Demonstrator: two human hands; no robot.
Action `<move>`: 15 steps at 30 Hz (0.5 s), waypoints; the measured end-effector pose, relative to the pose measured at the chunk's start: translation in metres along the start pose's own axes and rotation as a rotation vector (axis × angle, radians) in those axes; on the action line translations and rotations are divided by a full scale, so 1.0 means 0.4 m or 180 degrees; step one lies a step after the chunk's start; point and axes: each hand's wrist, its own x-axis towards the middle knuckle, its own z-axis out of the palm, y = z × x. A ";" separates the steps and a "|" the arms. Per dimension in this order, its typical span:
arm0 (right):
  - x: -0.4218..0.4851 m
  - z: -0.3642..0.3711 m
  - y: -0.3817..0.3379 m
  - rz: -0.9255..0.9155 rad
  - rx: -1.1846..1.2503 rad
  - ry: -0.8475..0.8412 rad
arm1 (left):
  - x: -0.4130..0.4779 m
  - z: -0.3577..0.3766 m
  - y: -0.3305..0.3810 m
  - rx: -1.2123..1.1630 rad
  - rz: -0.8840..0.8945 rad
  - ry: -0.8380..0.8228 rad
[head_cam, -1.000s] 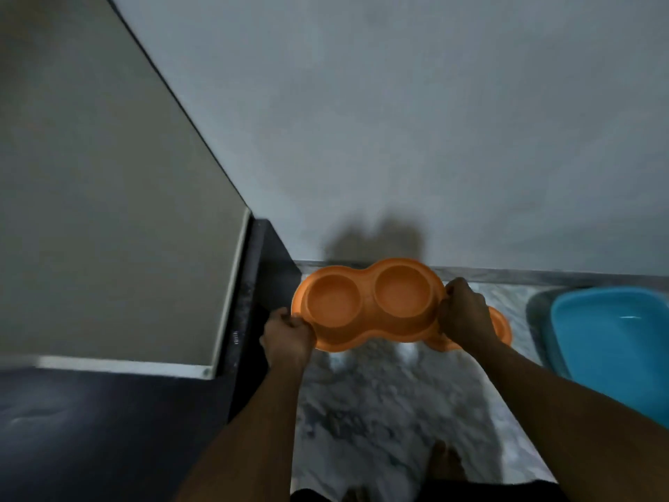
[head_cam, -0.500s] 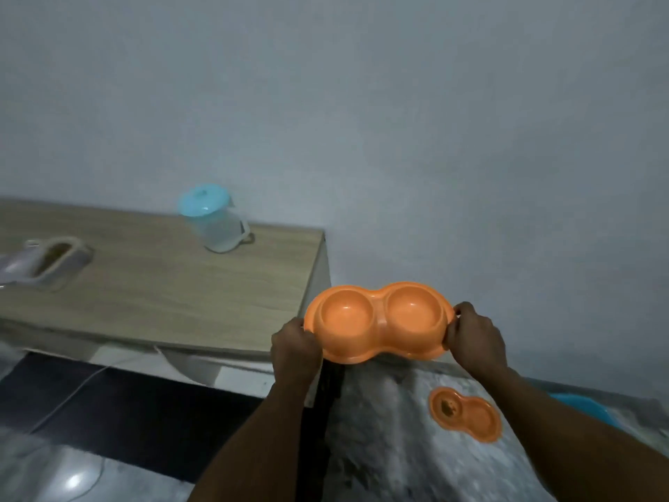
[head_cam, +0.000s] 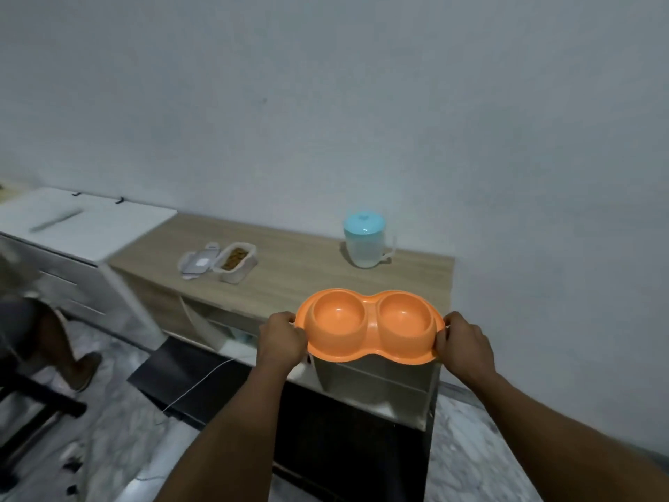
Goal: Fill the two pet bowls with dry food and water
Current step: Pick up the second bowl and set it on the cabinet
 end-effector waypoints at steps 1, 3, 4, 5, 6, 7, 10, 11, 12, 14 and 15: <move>0.013 0.018 -0.037 -0.0023 -0.0002 -0.0017 | 0.025 -0.021 -0.016 -0.0013 -0.0007 0.0024; 0.045 0.060 -0.099 -0.0014 -0.0006 -0.0053 | 0.082 -0.054 -0.047 -0.0024 -0.0014 0.0049; 0.066 0.087 -0.125 0.0007 -0.0009 -0.0073 | 0.115 -0.067 -0.062 -0.0023 -0.0024 0.0035; 0.088 0.114 -0.150 0.0035 -0.0005 -0.0089 | 0.152 -0.077 -0.078 -0.0015 -0.0026 0.0013; 0.111 0.143 -0.173 0.0056 0.0005 -0.0099 | 0.192 -0.085 -0.093 -0.0011 -0.0024 -0.0005; 0.133 0.172 -0.197 0.0058 0.0019 -0.0109 | 0.234 -0.091 -0.109 -0.0009 -0.0016 -0.0015; 0.200 0.249 -0.270 0.0114 0.0047 -0.0131 | 0.367 -0.099 -0.152 0.0026 -0.0045 -0.0110; 0.222 0.271 -0.292 0.0158 0.0034 -0.0153 | 0.410 -0.100 -0.165 0.0065 -0.0043 -0.0148; 0.238 0.294 -0.309 0.0186 0.0026 -0.0187 | 0.450 -0.099 -0.180 0.0093 -0.0052 -0.0197; 0.268 0.329 -0.346 0.0216 0.0033 -0.0186 | 0.520 -0.098 -0.195 0.0119 -0.0043 -0.0279; 0.282 0.345 -0.360 0.0267 0.0012 -0.0202 | 0.552 -0.094 -0.202 0.0145 -0.0039 -0.0304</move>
